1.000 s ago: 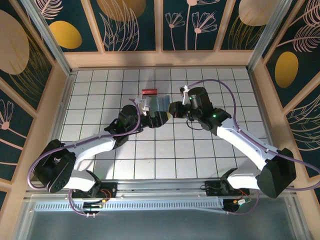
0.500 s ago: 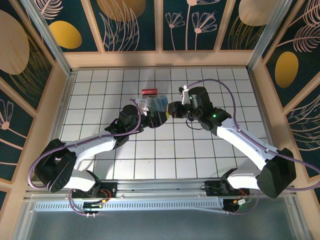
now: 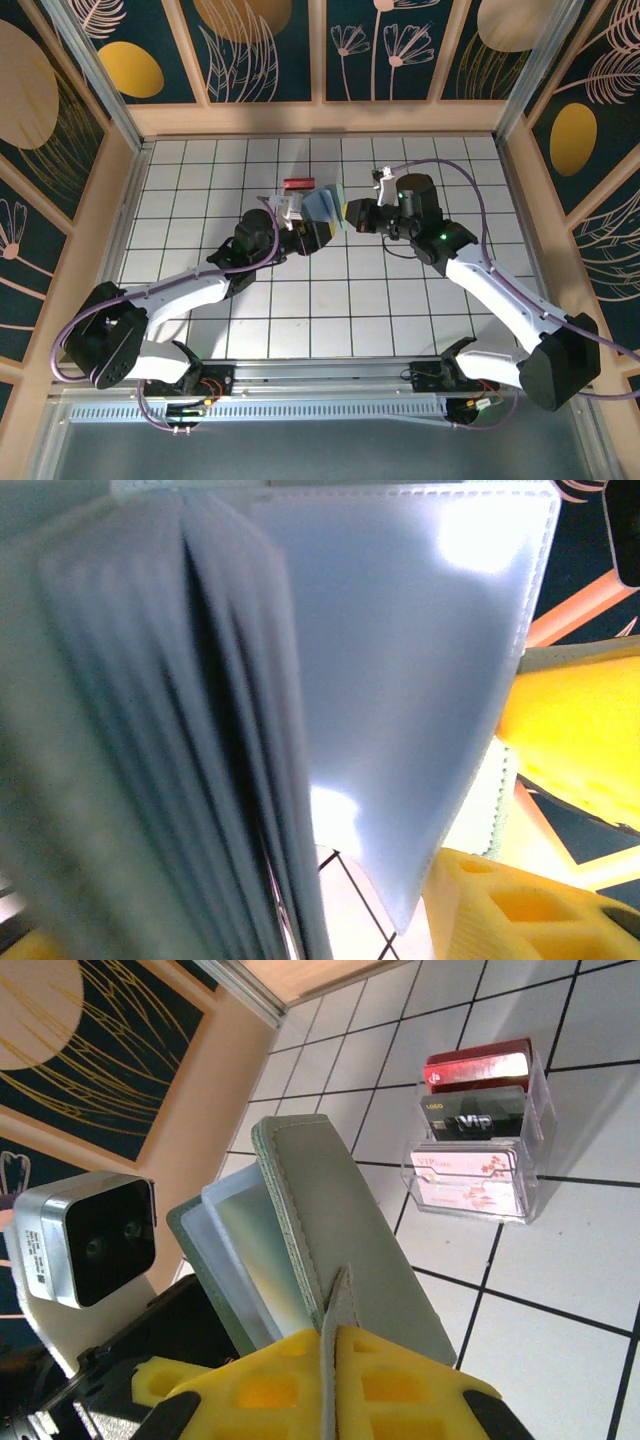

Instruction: Take the credit cards out of the card holder

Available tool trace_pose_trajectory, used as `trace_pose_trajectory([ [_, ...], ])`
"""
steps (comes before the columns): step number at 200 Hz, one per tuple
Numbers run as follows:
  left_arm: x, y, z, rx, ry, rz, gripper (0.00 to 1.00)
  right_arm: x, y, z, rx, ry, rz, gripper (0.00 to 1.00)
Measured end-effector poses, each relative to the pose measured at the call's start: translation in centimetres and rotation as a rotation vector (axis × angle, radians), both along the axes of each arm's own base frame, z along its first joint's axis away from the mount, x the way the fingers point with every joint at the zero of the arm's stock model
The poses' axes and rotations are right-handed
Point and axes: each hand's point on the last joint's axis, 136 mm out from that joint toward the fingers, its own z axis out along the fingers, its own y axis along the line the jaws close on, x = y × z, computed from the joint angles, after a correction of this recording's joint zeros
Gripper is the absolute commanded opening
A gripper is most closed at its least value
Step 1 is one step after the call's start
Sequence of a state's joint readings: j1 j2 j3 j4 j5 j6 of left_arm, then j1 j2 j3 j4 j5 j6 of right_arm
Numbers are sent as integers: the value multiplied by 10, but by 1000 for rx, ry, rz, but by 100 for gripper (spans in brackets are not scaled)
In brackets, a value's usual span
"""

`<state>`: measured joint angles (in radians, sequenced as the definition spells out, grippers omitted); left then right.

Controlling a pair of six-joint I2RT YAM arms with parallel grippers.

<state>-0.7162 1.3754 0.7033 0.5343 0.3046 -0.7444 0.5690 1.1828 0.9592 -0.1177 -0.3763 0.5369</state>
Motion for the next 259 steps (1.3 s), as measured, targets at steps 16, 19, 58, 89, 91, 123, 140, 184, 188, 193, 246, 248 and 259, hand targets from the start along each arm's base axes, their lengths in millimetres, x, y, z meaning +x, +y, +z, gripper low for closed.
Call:
trace_pose_trajectory([
  [16,0,0,1,-2,-2,1,52,-1,0,0,9,-1,9,0],
  [19,0,0,1,-1,-2,2,52,-1,0,0,11,-2,10,0],
  [58,0,1,-1,3,3,6,38,-4,0,1,25,-8,23,0],
  [89,0,1,0,2,3,5,25,-7,-1,5,33,-19,25,12],
  [91,0,1,0,2,2,5,24,-7,-1,5,33,-19,25,12],
  [123,0,2,0,5,4,8,15,-7,1,8,39,-36,33,33],
  [140,-1,3,3,3,-3,5,13,-6,3,7,32,-43,37,41],
  [184,-2,4,5,3,-8,4,11,-4,19,-1,-44,-66,52,56],
  [188,-2,4,5,3,-8,4,11,-4,20,-2,-48,-65,52,57],
  [193,-2,4,5,3,-9,4,11,-4,20,-3,-53,-68,53,58],
  [246,-3,4,5,7,-9,1,11,-2,24,-11,-83,-73,56,71],
  [248,-3,4,5,7,-9,0,11,-2,24,-11,-84,-72,55,71],
  [259,-3,4,5,10,-8,0,10,-1,25,-14,-88,-66,57,74],
])
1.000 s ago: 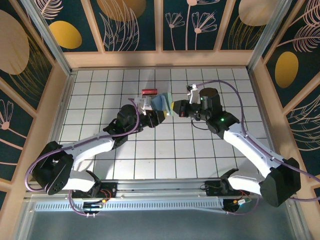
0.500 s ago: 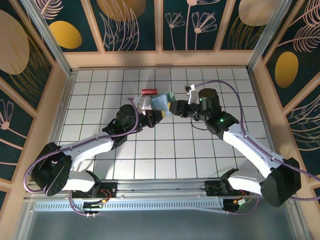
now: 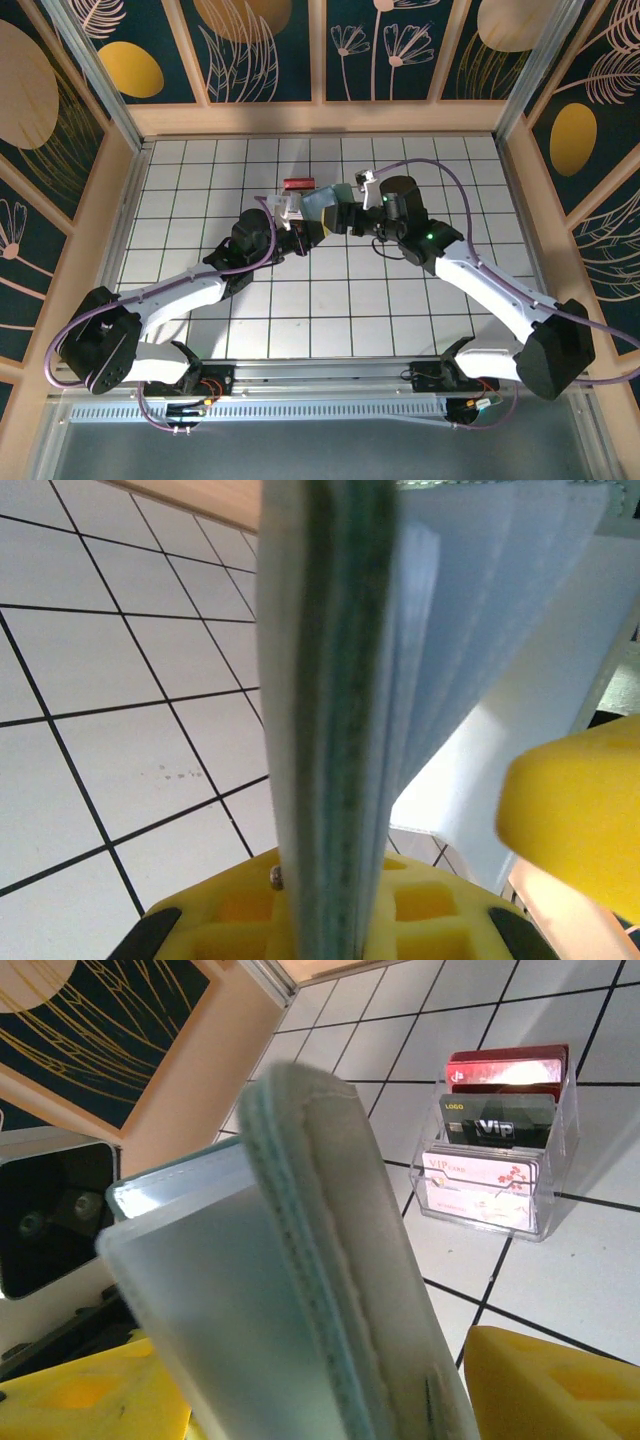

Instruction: Take the credit cards out of the card holder

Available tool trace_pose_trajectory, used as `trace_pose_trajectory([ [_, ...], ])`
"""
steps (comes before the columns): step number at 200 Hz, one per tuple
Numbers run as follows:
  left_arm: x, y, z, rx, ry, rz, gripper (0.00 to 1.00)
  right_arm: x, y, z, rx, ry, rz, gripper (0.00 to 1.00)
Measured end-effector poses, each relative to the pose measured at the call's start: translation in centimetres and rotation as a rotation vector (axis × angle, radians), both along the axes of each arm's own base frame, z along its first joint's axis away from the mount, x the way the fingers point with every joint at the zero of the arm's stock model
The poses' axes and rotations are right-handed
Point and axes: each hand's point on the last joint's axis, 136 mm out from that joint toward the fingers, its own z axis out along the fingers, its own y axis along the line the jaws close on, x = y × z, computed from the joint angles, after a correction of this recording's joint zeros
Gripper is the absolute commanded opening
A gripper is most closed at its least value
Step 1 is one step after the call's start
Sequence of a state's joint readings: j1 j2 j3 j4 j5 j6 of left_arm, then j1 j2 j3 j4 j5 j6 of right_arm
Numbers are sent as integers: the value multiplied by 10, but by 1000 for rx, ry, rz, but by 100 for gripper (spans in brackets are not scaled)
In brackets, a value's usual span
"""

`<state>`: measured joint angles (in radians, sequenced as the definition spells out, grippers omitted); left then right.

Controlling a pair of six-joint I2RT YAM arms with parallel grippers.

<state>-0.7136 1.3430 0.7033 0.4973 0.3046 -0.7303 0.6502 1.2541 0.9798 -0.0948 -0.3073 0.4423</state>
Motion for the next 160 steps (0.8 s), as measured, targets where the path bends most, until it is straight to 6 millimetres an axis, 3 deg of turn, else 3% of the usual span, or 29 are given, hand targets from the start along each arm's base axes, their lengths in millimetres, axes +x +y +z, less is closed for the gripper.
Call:
trace_pose_trajectory([
  [34,-1,1,-5,20,7,0,10,0,2,1,8,-4,8,83],
  [44,-1,1,-7,29,11,-1,10,0,2,2,11,-1,3,91],
  [160,-4,1,-15,67,17,-23,10,9,12,-6,-4,13,4,98],
])
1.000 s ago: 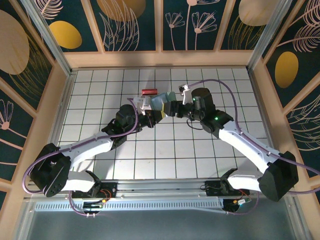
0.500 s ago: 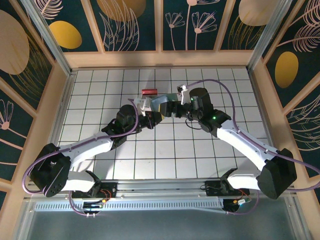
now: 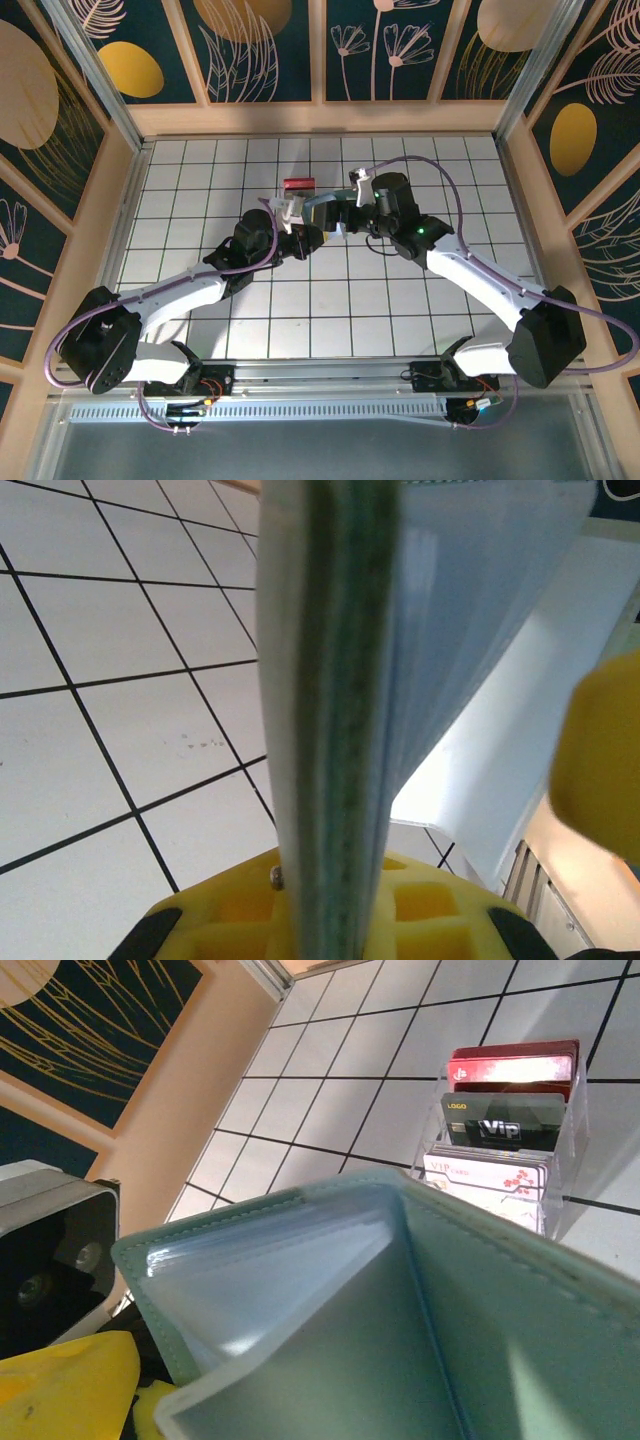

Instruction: Take the credit cards out of the card holder

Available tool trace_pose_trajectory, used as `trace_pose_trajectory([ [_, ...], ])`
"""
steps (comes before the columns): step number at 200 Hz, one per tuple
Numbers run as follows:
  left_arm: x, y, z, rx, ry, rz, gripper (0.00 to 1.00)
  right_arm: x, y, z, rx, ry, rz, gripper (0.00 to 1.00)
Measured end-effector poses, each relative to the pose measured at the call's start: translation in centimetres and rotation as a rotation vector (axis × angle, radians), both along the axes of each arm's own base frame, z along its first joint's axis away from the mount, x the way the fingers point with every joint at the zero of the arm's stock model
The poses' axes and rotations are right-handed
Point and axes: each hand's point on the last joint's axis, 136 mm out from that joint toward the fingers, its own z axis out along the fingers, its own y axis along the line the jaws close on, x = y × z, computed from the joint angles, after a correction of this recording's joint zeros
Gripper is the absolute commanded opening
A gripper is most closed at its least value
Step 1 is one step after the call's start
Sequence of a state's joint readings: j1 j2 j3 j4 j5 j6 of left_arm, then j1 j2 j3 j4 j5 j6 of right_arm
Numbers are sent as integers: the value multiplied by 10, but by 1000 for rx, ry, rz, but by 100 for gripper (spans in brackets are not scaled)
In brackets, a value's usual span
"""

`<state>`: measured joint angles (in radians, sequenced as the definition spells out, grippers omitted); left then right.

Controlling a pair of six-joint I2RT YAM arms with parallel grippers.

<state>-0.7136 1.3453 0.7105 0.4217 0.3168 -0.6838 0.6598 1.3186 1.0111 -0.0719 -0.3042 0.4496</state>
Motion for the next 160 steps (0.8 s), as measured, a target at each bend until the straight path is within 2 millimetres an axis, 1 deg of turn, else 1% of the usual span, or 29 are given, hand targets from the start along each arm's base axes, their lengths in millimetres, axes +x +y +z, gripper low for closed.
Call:
trace_pose_trajectory([
  [24,0,-1,2,-1,0,-4,10,2,1,-1,-4,1,-4,96],
  [54,0,0,0,3,4,-2,12,9,0,-12,-35,19,-30,85],
  [74,0,1,-3,13,15,2,18,9,1,-13,-37,23,-32,72],
  [101,0,1,-2,11,12,3,26,10,-2,-12,-28,27,-40,55],
  [111,-1,1,1,6,3,2,31,12,-5,-11,-22,29,-46,49],
  [131,-4,3,13,-21,-25,-2,36,14,-13,-10,4,41,-57,39],
  [142,-6,4,19,-36,-39,-4,37,14,-16,-9,23,50,-60,34],
  [160,-8,5,29,-59,-64,-9,33,12,-18,-6,50,50,-52,32],
])
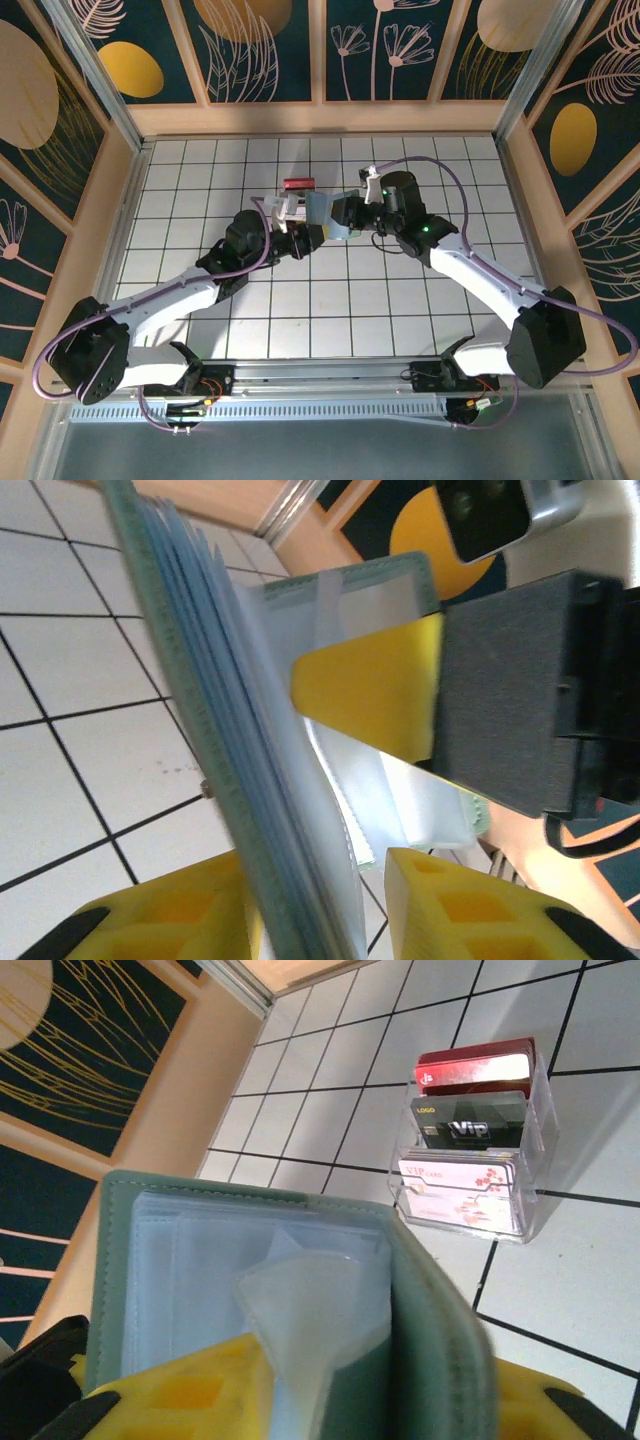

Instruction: Take the credit cards out of the card holder

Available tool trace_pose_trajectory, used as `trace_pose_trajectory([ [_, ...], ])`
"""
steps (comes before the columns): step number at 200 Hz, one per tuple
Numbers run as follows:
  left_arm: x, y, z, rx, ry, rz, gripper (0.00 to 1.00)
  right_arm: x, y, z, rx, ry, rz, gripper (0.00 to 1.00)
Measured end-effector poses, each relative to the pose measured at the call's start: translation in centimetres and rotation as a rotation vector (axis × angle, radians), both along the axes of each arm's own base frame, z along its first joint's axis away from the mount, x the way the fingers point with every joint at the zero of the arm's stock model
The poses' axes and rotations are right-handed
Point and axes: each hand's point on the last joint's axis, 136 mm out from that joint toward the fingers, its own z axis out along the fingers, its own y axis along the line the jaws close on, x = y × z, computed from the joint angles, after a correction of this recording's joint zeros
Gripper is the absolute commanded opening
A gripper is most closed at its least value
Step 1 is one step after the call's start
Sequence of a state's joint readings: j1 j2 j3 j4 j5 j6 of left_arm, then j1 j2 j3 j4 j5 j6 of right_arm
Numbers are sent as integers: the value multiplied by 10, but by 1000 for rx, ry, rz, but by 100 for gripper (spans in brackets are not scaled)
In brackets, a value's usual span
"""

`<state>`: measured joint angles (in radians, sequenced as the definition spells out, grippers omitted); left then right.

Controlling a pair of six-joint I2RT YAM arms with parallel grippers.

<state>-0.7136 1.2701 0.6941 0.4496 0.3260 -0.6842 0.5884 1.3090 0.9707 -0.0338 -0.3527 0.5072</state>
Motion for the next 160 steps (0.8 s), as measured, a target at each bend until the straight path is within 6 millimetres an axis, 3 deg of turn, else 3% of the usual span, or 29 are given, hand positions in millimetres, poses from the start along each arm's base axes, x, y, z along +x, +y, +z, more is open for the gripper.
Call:
trace_pose_trajectory([
  [61,0,1,2,-12,-5,8,21,-4,-2,10,58,-18,16,26],
  [97,1,5,-2,-6,-2,26,14,-9,-4,14,69,-22,28,65],
  [119,0,5,-2,-6,-3,25,12,-12,-2,17,80,-26,45,73],
  [134,-1,5,-2,-7,-4,23,12,-15,1,18,82,-31,61,71],
  [160,-1,5,-1,-11,-7,16,24,-19,6,20,83,-43,83,44],
])
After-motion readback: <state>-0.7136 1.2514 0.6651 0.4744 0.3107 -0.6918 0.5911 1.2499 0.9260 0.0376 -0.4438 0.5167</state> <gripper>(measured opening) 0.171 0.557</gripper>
